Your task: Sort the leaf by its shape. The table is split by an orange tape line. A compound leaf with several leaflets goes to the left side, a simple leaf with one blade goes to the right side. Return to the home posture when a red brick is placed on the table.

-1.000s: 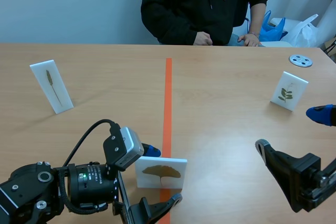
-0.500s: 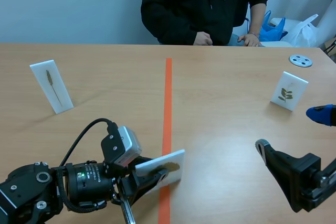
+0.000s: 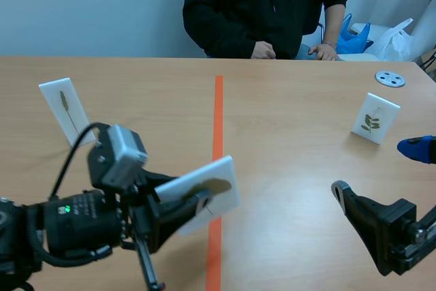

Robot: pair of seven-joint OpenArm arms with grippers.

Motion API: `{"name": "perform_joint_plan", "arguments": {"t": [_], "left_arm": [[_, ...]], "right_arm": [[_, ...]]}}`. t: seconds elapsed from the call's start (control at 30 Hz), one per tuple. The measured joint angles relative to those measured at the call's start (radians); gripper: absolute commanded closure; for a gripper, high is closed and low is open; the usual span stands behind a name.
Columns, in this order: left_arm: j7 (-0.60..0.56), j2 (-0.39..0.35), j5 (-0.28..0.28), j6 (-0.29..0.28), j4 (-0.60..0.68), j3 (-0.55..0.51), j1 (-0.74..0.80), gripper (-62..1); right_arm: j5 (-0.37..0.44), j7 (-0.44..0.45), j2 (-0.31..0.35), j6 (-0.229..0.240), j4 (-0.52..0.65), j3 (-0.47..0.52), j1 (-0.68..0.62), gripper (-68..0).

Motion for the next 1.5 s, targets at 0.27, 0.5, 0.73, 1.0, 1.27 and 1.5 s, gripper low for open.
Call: {"name": "perform_joint_plan", "arguments": {"t": [0.27,0.5,0.73,1.0,1.27,1.5], "left_arm": [[0.119,-0.015,-0.154,0.01,0.12,-0.343,0.137,-2.8],[0.137,-0.013,-0.164,0.125,0.097,-0.525,0.163,-2.8],[0.134,-0.006,-0.18,0.247,-0.072,-0.532,0.113,-2.8],[0.126,0.047,-0.182,0.293,-0.323,-0.53,-0.059,-2.8],[0.024,0.085,-0.184,0.357,-0.505,-0.526,-0.164,-2.8],[0.0,0.084,-0.185,0.387,-0.587,-0.525,-0.18,-14.2]], "right_arm": [[0.0,0.0,0.0,0.0,0.0,0.0,0.0,-67.9],[0.0,0.0,0.0,0.0,0.0,0.0,0.0,-67.9],[0.0,0.0,0.0,0.0,0.0,0.0,0.0,-67.9],[0.0,0.0,0.0,0.0,0.0,0.0,0.0,-67.9],[0.0,0.0,0.0,0.0,0.0,0.0,0.0,-67.9],[0.0,0.0,0.0,0.0,0.0,0.0,0.0,-67.9]]}}
